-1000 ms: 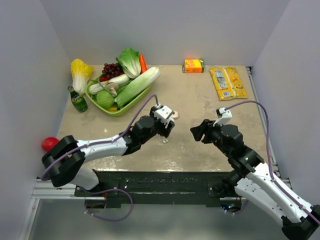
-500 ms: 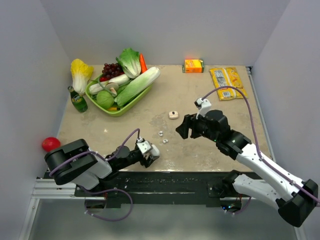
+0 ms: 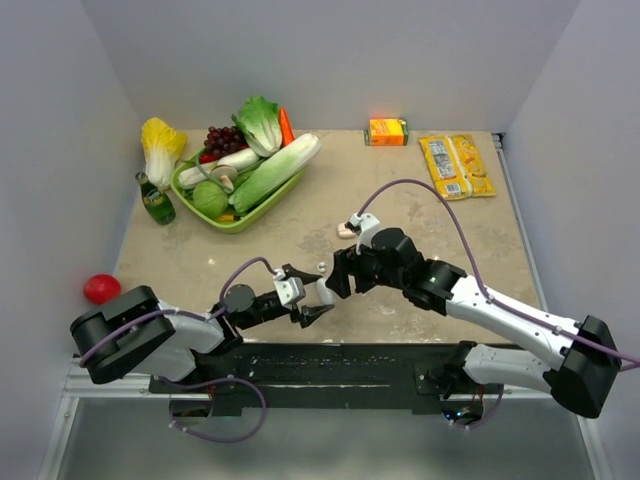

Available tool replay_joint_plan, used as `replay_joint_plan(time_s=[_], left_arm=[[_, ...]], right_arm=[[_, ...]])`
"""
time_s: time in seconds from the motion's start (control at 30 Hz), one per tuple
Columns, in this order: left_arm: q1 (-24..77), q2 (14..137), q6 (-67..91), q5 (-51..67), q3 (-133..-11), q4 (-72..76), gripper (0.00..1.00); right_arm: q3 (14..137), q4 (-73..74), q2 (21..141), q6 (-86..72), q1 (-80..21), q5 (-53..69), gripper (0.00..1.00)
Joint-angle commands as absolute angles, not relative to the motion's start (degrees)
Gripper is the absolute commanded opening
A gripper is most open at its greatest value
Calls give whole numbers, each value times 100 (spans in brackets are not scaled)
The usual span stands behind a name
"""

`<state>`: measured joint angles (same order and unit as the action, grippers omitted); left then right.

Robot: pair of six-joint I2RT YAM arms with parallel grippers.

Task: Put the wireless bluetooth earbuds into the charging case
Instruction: Open the charging case.

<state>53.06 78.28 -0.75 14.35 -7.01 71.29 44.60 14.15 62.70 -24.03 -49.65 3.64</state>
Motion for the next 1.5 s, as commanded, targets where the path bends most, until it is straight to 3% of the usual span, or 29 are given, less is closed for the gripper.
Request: replay_joint_plan(time_s=[0.0,0.23,1.47], left_arm=[[5370,7541,-377,1819,-1002,10100,0],[5484,7357,-562,1820,-1063,9756,0],[5528,6917,-861,1318,-1011,9281,0]], right_arm=[[4834,1037,6424,-2382,-5045,378,74],[4904,1063,6662,-2347,-5054,238,72],[4588,1494,5634,-2663,-5045,-922,71]])
